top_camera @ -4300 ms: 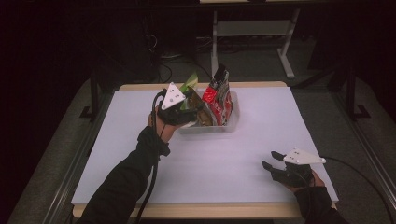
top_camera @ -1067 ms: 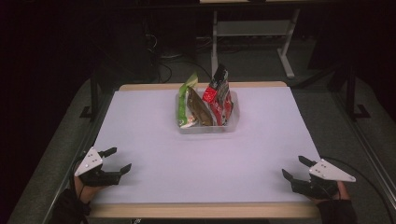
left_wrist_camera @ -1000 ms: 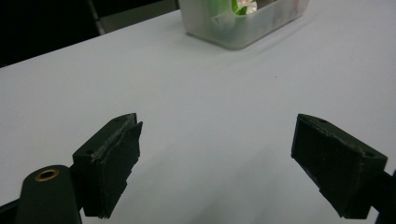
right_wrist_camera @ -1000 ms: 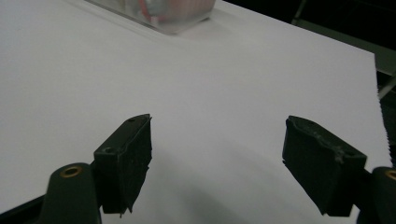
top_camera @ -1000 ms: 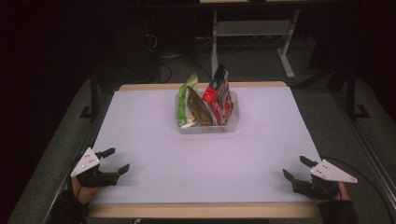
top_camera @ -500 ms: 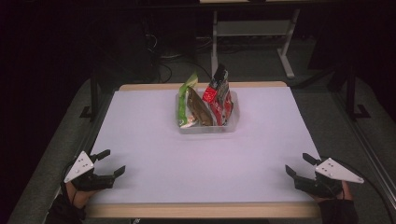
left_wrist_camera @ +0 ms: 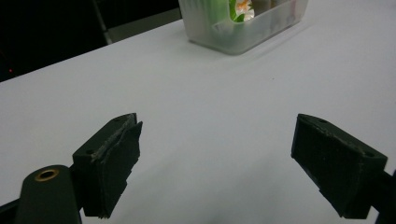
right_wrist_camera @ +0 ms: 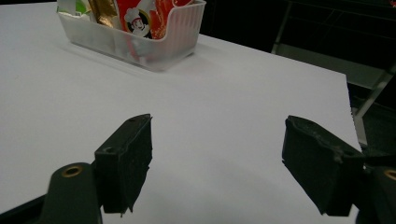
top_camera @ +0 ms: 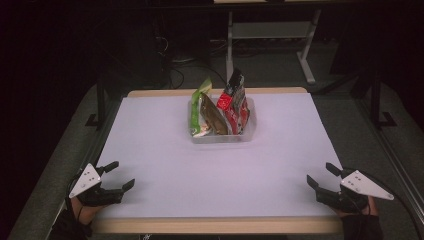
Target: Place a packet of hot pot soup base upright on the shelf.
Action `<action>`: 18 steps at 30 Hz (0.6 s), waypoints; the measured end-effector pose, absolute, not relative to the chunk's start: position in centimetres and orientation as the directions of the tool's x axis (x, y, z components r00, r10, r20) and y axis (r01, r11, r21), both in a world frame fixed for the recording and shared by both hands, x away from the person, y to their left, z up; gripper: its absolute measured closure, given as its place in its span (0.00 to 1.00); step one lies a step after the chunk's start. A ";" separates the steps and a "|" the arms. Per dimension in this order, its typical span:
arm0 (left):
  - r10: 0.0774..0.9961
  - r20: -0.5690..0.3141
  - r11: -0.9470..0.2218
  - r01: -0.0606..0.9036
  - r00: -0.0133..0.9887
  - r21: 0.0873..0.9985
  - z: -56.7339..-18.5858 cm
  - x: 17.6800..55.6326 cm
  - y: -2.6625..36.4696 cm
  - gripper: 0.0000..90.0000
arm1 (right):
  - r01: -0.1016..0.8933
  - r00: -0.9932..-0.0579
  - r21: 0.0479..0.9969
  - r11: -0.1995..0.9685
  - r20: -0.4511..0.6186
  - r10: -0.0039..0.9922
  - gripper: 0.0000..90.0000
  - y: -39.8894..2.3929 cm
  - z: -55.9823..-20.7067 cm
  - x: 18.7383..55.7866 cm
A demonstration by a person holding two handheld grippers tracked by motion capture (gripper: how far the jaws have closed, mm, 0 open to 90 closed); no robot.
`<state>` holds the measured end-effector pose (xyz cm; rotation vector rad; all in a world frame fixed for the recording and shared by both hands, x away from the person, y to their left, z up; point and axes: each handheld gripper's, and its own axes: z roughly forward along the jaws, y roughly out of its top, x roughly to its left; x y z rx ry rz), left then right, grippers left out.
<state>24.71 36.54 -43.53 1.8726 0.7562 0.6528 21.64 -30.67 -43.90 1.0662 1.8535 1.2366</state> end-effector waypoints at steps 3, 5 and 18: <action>0.745 0.113 -0.330 0.215 0.658 0.919 -43.5 24.7 36.5 0.16 | 0.264 -0.451 0.939 0.220 -0.082 0.889 0.26 -30.7 -43.9 21.7; 0.744 0.112 -0.331 0.218 0.659 0.918 -43.5 24.7 36.4 0.16 | 0.262 -0.450 0.940 0.220 -0.082 0.889 0.26 -30.8 -43.9 21.7; 0.744 0.109 -0.329 0.220 0.659 0.918 -43.5 24.7 36.3 0.16 | 0.260 -0.456 0.938 0.228 -0.090 0.886 0.27 -30.6 -43.8 22.0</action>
